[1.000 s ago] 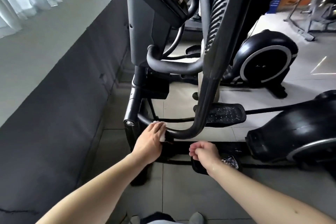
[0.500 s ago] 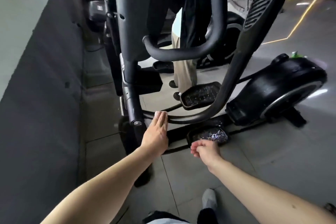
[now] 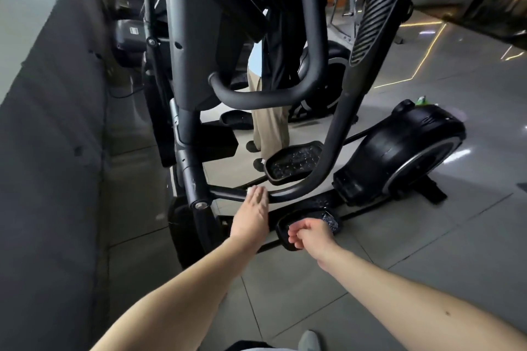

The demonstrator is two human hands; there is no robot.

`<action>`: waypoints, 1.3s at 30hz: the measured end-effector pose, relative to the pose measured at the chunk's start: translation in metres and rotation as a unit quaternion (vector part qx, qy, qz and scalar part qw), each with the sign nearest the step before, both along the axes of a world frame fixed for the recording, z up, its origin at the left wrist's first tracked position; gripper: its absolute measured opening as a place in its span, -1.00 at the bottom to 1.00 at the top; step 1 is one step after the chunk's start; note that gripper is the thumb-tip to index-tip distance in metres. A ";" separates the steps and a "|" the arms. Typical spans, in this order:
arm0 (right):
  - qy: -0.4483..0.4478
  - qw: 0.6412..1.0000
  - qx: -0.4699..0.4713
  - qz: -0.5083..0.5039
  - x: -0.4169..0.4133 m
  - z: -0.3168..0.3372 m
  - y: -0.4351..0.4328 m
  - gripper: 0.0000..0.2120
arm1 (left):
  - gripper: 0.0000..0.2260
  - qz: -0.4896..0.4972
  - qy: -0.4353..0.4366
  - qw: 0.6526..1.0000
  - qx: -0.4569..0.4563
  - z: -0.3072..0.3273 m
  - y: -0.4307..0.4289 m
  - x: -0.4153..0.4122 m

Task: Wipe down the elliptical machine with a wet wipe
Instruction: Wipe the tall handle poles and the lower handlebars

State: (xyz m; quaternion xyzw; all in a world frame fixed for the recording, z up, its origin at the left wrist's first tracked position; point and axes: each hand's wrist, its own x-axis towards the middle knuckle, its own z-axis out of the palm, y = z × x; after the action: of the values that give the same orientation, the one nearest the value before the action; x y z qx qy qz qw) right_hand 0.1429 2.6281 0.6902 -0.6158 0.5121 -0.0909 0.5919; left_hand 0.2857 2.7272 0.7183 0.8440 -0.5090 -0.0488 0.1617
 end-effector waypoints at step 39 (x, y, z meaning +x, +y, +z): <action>-0.020 0.999 -0.039 0.031 0.003 0.033 -0.016 -0.69 | -0.60 0.000 0.310 0.895 -0.321 0.103 -0.059 -0.042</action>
State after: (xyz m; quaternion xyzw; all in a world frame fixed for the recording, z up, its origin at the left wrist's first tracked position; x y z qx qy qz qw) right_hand 0.1458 2.6117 0.7236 -0.6518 0.4773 -0.1046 0.5800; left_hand 0.2435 2.6682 0.8216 0.6881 -0.4214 -0.1420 0.5733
